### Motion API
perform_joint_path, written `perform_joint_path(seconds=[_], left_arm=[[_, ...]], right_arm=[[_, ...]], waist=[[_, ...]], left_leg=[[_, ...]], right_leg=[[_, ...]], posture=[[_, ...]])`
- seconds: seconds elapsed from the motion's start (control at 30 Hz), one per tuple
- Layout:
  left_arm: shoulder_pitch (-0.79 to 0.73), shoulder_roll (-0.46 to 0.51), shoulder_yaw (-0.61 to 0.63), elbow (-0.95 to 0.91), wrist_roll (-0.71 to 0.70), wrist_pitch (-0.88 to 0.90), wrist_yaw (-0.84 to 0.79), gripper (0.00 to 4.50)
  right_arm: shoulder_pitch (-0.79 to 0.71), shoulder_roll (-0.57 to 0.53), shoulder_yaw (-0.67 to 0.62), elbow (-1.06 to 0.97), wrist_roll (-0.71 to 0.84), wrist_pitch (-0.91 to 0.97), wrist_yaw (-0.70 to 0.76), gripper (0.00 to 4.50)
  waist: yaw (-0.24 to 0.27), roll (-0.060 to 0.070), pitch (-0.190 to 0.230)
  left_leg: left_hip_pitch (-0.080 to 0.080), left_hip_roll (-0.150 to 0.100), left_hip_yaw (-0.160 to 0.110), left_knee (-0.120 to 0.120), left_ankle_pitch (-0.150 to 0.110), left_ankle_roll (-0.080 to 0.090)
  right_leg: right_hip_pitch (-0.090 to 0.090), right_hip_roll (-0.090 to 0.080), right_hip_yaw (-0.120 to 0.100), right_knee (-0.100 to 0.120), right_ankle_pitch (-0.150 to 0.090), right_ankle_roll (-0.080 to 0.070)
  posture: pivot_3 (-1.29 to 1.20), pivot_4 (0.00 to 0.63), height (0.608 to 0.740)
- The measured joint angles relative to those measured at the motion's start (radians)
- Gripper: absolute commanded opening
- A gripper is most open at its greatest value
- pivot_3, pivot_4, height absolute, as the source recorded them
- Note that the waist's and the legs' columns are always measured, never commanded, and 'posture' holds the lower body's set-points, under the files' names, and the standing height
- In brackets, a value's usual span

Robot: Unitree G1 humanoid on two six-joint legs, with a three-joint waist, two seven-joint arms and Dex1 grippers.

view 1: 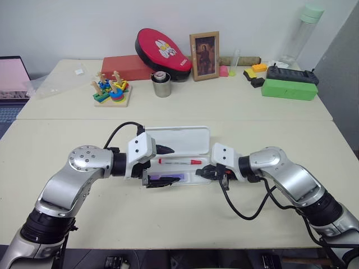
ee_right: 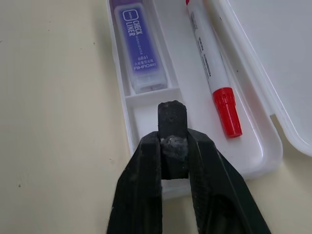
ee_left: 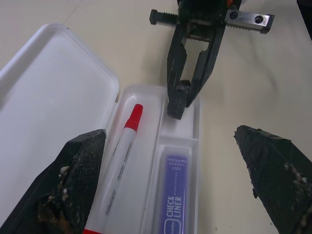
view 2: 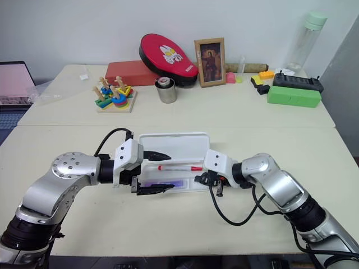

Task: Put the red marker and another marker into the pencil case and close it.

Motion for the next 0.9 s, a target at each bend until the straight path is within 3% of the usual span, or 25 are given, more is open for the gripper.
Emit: perform_joint_path(seconds=[0.4,0.6,0.73,0.9], left_arm=[[0.006,-0.029,0.007,-0.004,-0.002,0.026,0.059,4.5],[0.026,-0.095,0.118,-0.036,-0.069,0.113,0.188,4.5],[0.044,-0.137,0.198,-0.06,-0.097,0.162,0.297,4.5],[0.084,-0.194,0.326,-0.139,-0.14,0.221,0.454,4.5]], right_arm=[[-0.003,0.005,-0.047,-0.003,0.038,0.002,0.028,4.39],[-0.169,0.115,-0.187,0.098,0.136,-0.009,0.038,4.45],[-0.349,0.241,-0.247,0.338,0.112,-0.074,-0.062,4.45],[-0.528,0.332,-0.256,0.685,0.032,-0.141,-0.155,3.54]], waist=[[0.001,0.0,0.0],[-0.012,0.0,0.0],[-0.022,0.0,0.0],[-0.026,0.0,0.0]], left_leg=[[0.0,0.0,0.0,0.0,0.0,0.0],[0.001,0.0,0.0,0.0,0.0,0.0],[0.001,0.0,-0.001,0.0,0.001,0.0],[0.001,0.0,-0.001,-0.001,0.002,-0.003]], right_leg=[[0.0,0.0,0.0,0.0,0.0,0.0],[0.0,0.0,0.0,0.001,0.0,0.0],[0.0,0.0,0.0,0.001,0.0,0.0],[0.0,0.0,0.0,0.0,0.0,0.0]], posture=[[0.0,0.15,0.74],[0.0,0.15,0.74],[0.0,0.15,0.74],[0.0,0.15,0.74]])
